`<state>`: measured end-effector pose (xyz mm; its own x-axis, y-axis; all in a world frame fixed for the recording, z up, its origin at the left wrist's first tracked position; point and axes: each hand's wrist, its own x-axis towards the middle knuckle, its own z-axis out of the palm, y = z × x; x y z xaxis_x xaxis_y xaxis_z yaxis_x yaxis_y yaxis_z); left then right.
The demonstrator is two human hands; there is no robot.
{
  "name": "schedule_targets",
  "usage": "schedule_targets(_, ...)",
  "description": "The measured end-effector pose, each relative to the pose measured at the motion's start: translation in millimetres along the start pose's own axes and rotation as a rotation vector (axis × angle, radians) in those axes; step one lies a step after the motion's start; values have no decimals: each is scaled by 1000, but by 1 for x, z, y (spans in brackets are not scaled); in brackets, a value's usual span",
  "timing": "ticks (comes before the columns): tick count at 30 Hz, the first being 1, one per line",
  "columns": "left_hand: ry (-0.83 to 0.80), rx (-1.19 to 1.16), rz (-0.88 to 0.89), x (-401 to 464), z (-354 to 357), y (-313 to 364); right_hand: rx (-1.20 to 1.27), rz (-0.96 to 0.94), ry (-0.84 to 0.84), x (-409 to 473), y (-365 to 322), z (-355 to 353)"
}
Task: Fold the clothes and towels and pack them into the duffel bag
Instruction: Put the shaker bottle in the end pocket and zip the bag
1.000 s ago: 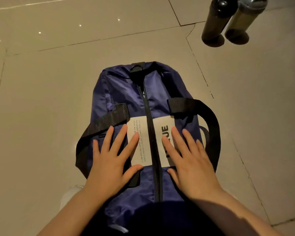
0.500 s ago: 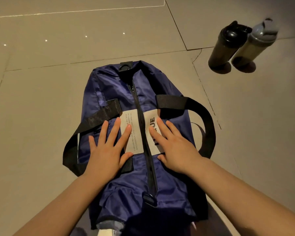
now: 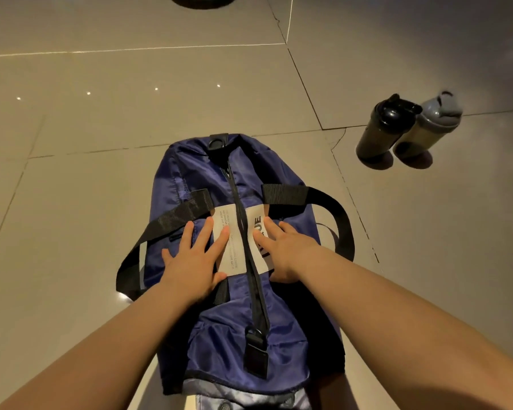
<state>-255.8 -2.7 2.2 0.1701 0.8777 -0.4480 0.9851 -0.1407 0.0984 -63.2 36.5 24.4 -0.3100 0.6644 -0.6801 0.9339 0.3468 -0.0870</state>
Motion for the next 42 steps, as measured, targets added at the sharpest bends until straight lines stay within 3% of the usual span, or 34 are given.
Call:
schedule_targets(5, -214, 17, 4, 2, -35, 2, 18, 28, -41, 0, -6, -8)
schedule_targets(11, -336, 133, -24, 11, -65, 10, 63, -39, -29, 1, 4, -6)
schedule_targets(13, -100, 146, -41, 4, -81, 27, 113, -98, -6, 1, 8, -7)
schedule_targets(15, 346, 63, -44, 3, -86, 49, 206, -172, 35, -4, 16, -11)
schedule_targets(17, 640, -57, 23, 13, -82, 71, 304, -269, 86, -16, 32, -17)
schedule_targets(19, 652, -101, 37, 33, -72, 83, 517, -276, 203, -28, 59, -21)
schedule_targets(22, 421, -145, -78, 76, -39, 93, 958, -16, 553, -41, 115, -23)
schedule_targets(25, 456, -34, -136, 103, -7, 95, 865, 229, 817, -30, 166, -28)
schedule_targets(34, 493, -40, -116, 121, 3, 99, 617, 569, 1076, 33, 223, -75)
schedule_targets(38, 513, -48, -97, 122, 4, 98, 486, 651, 1072, 51, 257, -96)
schedule_targets(42, 528, -57, -80, 124, 6, 96, 364, 628, 942, 65, 288, -107)
